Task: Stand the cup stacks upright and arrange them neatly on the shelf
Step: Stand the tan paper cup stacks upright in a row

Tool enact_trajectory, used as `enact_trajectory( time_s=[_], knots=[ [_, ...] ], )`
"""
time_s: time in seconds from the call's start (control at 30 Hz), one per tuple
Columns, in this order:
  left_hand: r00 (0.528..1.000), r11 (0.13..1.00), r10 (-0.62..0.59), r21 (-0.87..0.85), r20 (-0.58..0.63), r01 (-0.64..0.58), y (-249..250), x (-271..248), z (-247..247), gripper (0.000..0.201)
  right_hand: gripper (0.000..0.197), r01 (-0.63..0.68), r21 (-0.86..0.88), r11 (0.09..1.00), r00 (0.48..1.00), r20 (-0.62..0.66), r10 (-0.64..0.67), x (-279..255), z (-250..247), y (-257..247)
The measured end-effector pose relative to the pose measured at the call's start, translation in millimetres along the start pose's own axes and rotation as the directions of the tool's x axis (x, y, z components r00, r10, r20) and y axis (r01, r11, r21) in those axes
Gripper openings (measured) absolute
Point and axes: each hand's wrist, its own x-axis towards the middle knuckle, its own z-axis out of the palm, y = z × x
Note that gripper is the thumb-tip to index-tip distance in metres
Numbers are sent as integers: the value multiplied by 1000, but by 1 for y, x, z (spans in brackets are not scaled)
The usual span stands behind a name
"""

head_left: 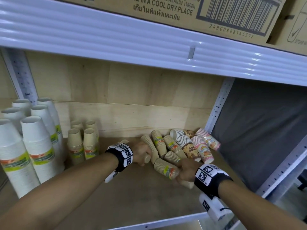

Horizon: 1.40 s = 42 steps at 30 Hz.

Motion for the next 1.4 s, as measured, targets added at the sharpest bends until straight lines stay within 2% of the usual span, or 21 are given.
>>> enact_trajectory(
  time_s=[0.1,0.27,0.37,0.53,0.67,0.83,0.97,1.13,1.3,1.4],
  knots=[
    [1000,999,17,-38,-17,-18,-1,-7,-14,44,44,3,-59,998,999,-34,-5,1,-19,-9],
    [995,991,4,-130,-104,-17,3,-20,-39,33,43,65,-23,998,992,-107,-67,3,-50,-24],
    [993,975,-34,-224,-117,7,0,-25,-47,29,45,94,-13,996,981,-168,-94,6,-67,-37],
    [985,943,-108,-327,-133,59,-8,-33,-56,41,42,166,-41,985,956,-236,-171,10,-88,-61],
    [978,918,-160,-384,-135,97,-16,-44,-58,43,39,253,-55,966,925,-279,-258,9,-98,-84],
    [968,894,-215,-426,-133,140,-26,-58,-58,49,37,327,-40,944,900,-291,-325,13,-94,-113],
    [959,881,-239,-450,-152,148,-32,-68,-57,44,29,358,-83,930,885,-288,-366,23,-77,-130],
    [947,876,-272,-452,-174,168,-32,-76,-53,43,27,372,-79,925,892,-246,-379,31,-64,-137],
    [932,854,-294,-495,-212,157,-29,-77,-50,40,33,368,-18,930,891,-281,-358,36,-61,-135],
    [922,834,-318,-527,-221,161,-28,-75,-52,41,31,331,-3,944,910,-265,-320,33,-66,-132]
  ],
)
